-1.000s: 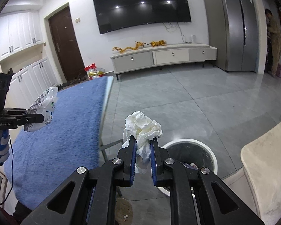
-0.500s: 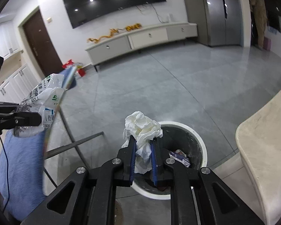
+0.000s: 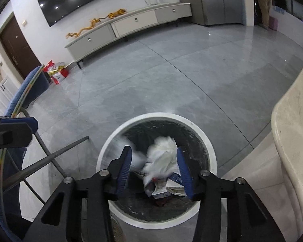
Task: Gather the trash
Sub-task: 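Open both tools to drop the tissue and snack bag into the bin, then move both tools back over the rug toward the purple wrapper bundle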
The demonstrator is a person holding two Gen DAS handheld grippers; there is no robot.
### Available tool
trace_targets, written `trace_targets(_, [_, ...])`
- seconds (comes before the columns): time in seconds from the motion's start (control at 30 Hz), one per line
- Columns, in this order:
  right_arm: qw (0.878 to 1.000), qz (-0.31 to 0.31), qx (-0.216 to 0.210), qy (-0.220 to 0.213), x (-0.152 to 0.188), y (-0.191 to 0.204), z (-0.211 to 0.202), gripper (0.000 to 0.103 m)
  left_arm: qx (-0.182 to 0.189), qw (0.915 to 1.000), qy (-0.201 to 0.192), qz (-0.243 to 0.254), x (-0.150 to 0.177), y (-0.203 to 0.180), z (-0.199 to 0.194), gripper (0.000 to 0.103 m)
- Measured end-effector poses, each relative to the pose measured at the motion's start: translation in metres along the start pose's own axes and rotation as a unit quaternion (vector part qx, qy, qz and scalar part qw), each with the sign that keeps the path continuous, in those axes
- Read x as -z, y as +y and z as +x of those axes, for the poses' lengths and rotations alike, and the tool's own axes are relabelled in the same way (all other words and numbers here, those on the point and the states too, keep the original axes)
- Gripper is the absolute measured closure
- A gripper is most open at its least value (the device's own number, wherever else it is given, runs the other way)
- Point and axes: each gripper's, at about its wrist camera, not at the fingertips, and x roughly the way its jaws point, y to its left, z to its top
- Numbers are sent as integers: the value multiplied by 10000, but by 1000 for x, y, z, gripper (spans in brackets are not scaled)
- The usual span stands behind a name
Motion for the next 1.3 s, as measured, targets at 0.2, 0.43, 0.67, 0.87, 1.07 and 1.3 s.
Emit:
trace_targets(0.2, [10000, -51, 34, 18, 8, -7, -9, 53, -19, 9998, -183, 19, 7, -6, -19, 58])
trace_targets(0.43, [9994, -223, -100, -231, 11, 4, -50, 53, -245, 9979, -586, 139, 28, -4, -86, 57])
trace_targets(0.67, [9959, -611, -175, -649, 7, 33, -120, 52, -568, 9907, -1237, 83, 67, 16, -179, 46])
trace_targets(0.87, [9894, -849, -264, -1147, -2, 66, -187, 49, -936, 9788, -1821, -102, 112, 45, -258, 44])
trace_targets(1.07, [9815, -1051, -466, -1532, -7, 107, -236, 46, -1342, 9628, -2321, -326, 161, 78, -328, 43])
trace_targets(1.3, [9725, -1370, -614, -1783, -13, 157, -270, 45, -1831, 9412, -2764, -647, 225, 121, -399, 43])
